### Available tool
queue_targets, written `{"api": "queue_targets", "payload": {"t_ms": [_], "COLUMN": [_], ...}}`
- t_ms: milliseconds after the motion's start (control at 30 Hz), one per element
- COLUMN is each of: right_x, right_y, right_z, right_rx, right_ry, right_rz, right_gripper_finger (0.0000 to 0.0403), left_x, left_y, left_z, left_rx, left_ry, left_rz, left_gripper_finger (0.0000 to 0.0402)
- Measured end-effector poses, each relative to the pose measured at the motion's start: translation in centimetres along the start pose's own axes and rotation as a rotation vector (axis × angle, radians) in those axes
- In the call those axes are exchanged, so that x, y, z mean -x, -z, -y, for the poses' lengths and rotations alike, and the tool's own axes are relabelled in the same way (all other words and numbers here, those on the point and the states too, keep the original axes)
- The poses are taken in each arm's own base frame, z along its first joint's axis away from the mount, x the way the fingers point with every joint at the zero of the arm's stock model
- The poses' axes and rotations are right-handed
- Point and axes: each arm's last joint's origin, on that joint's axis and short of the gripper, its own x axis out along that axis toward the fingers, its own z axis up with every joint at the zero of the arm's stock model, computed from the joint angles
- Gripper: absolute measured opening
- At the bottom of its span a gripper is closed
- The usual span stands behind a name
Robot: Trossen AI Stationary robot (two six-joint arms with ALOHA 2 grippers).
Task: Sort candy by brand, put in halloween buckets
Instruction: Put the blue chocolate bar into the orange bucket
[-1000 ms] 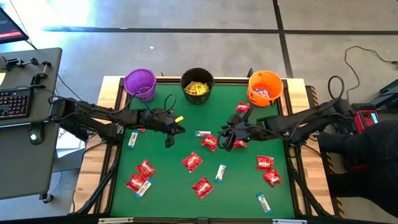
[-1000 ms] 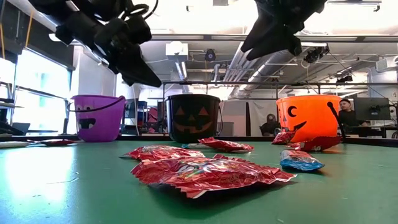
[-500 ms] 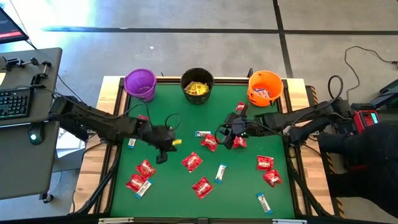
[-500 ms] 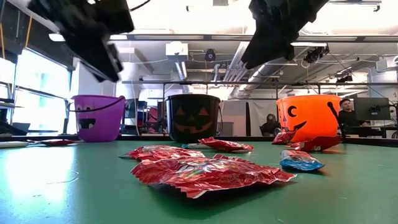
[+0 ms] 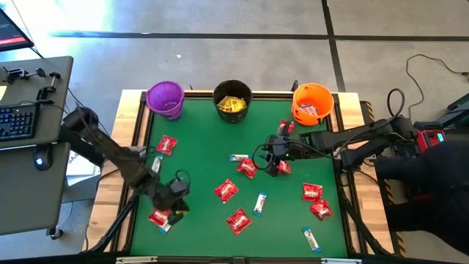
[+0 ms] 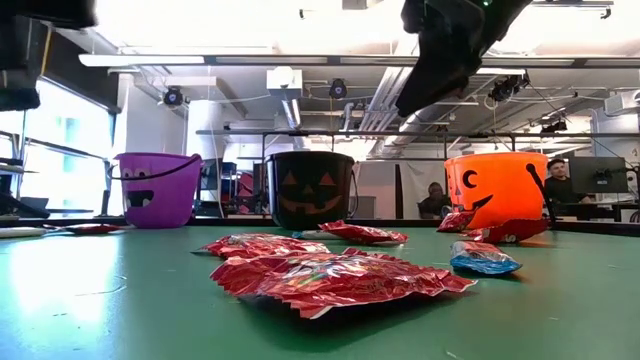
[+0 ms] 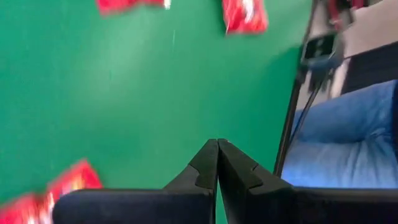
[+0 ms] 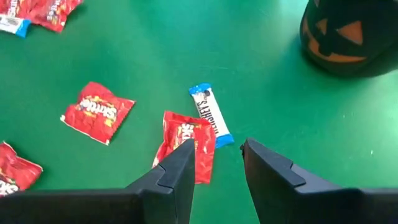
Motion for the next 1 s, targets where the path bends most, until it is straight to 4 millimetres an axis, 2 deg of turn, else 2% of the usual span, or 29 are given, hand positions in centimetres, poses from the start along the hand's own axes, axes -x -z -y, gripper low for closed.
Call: {"api": "queue_targets", "payload": {"t_ms": [200, 400, 600, 833, 1000], "right_x": [0.0, 0.0, 0.0, 0.0, 0.0], "right_y": [0.0, 0.0, 0.0, 0.0, -0.1], "right_z": [0.0, 0.0, 0.1, 0.1, 0.1], "right_rx": [0.042, 0.038, 0.042, 0.041, 0.040], "right_ry": [0.000, 0.017, 0.024, 0.024, 0.023], "right_rz": [0.000, 0.006, 0.009, 0.010, 0.012], "right_gripper_finger": [0.0124, 0.0124, 0.0124, 0.0124, 0.0124], "left_x": [0.0, -1.5, -2.9, -3.6, -4.7], "left_y": [2.3, 3.2, 3.7, 3.9, 4.1], "left_z": [2.4, 3.7, 3.5, 2.6, 2.3], "left_rx": [0.032, 0.127, 0.245, 0.398, 0.419], "left_ry": [-0.085, -0.196, -0.331, -0.459, -0.494], "left_rz": [-0.110, -0.221, -0.267, -0.236, -0.228], "left_gripper_finger": [0.0000, 0.0007, 0.0067, 0.0152, 0.0182]}}
